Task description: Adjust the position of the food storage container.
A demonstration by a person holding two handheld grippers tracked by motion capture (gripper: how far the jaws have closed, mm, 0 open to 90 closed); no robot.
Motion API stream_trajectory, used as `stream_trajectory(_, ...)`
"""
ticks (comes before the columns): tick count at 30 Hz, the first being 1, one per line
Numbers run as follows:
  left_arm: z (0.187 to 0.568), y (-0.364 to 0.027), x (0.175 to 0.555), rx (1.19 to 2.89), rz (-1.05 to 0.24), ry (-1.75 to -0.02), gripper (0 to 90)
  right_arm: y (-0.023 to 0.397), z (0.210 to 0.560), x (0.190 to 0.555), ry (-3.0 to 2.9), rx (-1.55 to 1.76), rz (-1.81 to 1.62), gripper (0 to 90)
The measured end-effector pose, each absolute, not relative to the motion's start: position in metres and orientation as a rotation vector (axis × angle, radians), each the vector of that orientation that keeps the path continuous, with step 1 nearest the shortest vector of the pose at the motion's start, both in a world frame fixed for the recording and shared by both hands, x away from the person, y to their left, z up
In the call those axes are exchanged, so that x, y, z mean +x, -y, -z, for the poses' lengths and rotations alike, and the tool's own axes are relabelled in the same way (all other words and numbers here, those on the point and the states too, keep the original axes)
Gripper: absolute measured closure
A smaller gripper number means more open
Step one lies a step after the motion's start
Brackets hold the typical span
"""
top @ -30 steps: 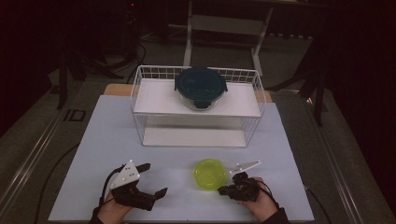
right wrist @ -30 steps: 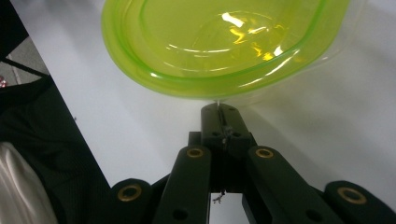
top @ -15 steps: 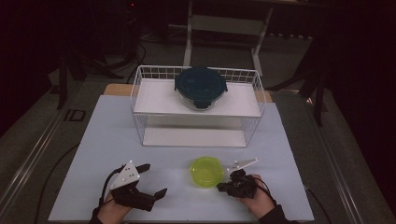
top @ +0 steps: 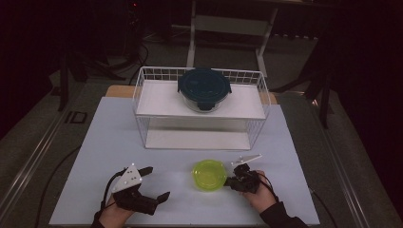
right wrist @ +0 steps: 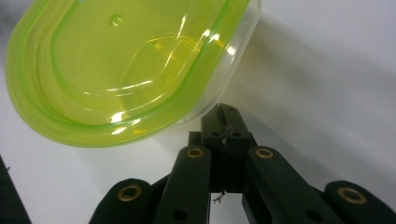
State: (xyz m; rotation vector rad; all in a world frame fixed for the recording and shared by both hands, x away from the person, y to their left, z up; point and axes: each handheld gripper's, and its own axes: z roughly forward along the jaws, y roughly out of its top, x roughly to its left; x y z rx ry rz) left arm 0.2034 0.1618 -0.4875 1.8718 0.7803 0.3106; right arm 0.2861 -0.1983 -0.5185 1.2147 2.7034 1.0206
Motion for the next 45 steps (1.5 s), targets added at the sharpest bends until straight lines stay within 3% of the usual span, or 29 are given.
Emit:
stream_trajectory(38,0.486,-0.163,0.202,1.849,-0.306,-0.778,0.0,0.160,0.515,0.290,-2.748,1.116,-1.057,89.9)
stream_trajectory(45,0.485,-0.163,0.201,1.843,-0.315,-0.771,0.0,0.177,0.505,0.286,-2.678,1.133,-1.067,72.1)
